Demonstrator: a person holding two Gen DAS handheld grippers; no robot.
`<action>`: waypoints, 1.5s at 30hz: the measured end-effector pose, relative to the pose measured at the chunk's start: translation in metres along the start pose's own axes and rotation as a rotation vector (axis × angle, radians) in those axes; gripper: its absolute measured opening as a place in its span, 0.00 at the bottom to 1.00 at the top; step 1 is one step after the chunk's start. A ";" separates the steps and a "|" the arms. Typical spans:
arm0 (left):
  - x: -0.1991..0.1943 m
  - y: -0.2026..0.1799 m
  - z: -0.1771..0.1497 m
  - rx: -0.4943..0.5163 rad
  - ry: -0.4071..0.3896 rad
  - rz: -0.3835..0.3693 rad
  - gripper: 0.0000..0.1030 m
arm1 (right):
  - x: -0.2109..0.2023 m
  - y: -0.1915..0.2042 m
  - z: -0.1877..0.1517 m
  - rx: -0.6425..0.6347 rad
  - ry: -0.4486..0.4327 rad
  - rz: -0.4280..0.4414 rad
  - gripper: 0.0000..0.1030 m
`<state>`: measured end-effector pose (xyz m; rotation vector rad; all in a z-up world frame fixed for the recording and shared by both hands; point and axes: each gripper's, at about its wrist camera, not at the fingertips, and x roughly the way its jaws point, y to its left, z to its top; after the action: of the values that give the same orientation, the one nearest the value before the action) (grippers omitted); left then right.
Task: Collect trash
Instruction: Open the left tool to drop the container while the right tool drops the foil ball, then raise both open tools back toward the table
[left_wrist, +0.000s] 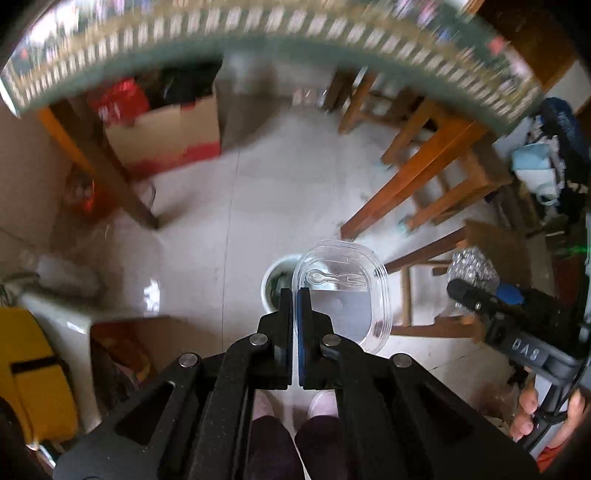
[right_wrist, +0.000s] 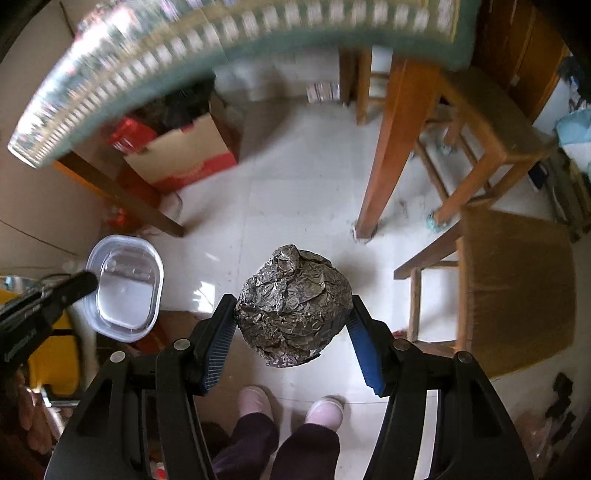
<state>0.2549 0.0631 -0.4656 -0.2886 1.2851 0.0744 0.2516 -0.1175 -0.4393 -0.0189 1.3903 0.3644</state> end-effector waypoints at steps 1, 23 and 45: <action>0.014 0.004 -0.005 -0.011 0.016 0.006 0.00 | 0.016 0.000 -0.001 -0.009 0.004 0.000 0.55; 0.165 0.022 -0.013 -0.068 0.122 -0.013 0.00 | 0.115 -0.007 0.003 -0.016 0.082 0.092 0.65; 0.043 -0.029 0.028 0.089 0.087 -0.037 0.40 | -0.017 0.009 0.029 -0.056 -0.007 0.062 0.65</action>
<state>0.3000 0.0383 -0.4947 -0.2414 1.3655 -0.0269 0.2749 -0.1063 -0.4160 -0.0205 1.3753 0.4543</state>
